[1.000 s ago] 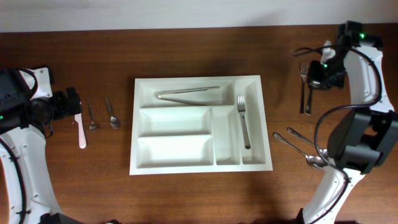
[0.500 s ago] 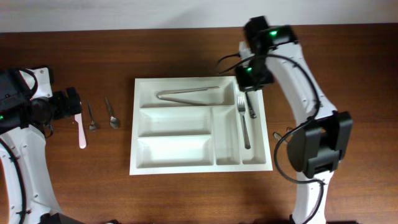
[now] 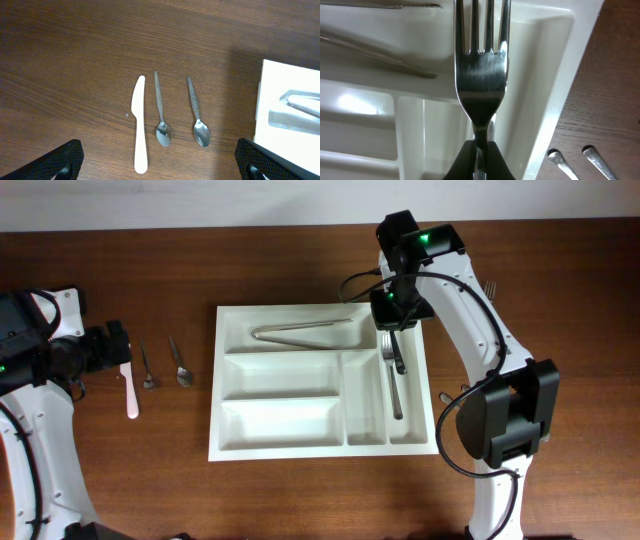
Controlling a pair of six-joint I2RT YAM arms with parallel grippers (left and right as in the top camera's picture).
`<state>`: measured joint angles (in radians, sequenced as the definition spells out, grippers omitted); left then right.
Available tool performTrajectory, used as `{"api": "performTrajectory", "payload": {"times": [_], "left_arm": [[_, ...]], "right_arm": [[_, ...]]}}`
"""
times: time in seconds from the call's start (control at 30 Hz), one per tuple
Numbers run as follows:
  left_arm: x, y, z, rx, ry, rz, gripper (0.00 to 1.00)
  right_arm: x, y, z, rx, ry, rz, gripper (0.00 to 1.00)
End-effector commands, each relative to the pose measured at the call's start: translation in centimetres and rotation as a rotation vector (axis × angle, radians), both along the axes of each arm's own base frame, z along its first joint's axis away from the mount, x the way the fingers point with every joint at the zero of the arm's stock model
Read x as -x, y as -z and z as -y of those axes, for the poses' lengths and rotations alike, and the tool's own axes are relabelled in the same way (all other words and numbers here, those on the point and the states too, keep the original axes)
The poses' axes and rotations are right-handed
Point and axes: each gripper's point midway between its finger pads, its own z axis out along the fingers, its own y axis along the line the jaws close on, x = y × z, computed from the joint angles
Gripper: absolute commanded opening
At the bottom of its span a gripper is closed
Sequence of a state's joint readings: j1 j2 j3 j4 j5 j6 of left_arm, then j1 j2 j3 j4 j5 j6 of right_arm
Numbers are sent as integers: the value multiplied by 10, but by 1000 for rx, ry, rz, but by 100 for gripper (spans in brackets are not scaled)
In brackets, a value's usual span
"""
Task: Pack container
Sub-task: 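Place the second fork beside the first in the right compartment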
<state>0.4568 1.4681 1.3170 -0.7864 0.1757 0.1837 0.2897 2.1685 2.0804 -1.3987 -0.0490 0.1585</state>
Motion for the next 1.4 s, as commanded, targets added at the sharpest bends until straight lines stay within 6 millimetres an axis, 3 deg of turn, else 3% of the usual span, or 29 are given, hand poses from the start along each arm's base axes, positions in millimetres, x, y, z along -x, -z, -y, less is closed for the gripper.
{"api": "performTrajectory", "payload": {"times": [0.0,0.27,0.4,0.47,0.63,0.77,1.13,1.37], "left_arm": [[-2,-10,-2,-18,8,21,99],[-2,-10,-2,-18,8,21,99],[-2,-10,-2,-18,8,21,99],[-2,-10,-2,-18,8,21,99],[-2,-10,-2,-18,8,21,99],[-2,-10,-2,-18,8,21,99],[-2,-10,-2,-18,8,21,99],[-2,-10,-2,-18,8,21,99]], "right_arm": [[-2,-12,8,29,22,41,4],[4,-31,20,39,36,166,4],[17,-33,25,22,43,221,4],[25,-26,27,23,42,216,4],[45,15,32,39,40,135,4],[50,39,31,31,48,121,4],[45,46,28,7,110,131,4],[41,61,28,16,113,115,6]]}}
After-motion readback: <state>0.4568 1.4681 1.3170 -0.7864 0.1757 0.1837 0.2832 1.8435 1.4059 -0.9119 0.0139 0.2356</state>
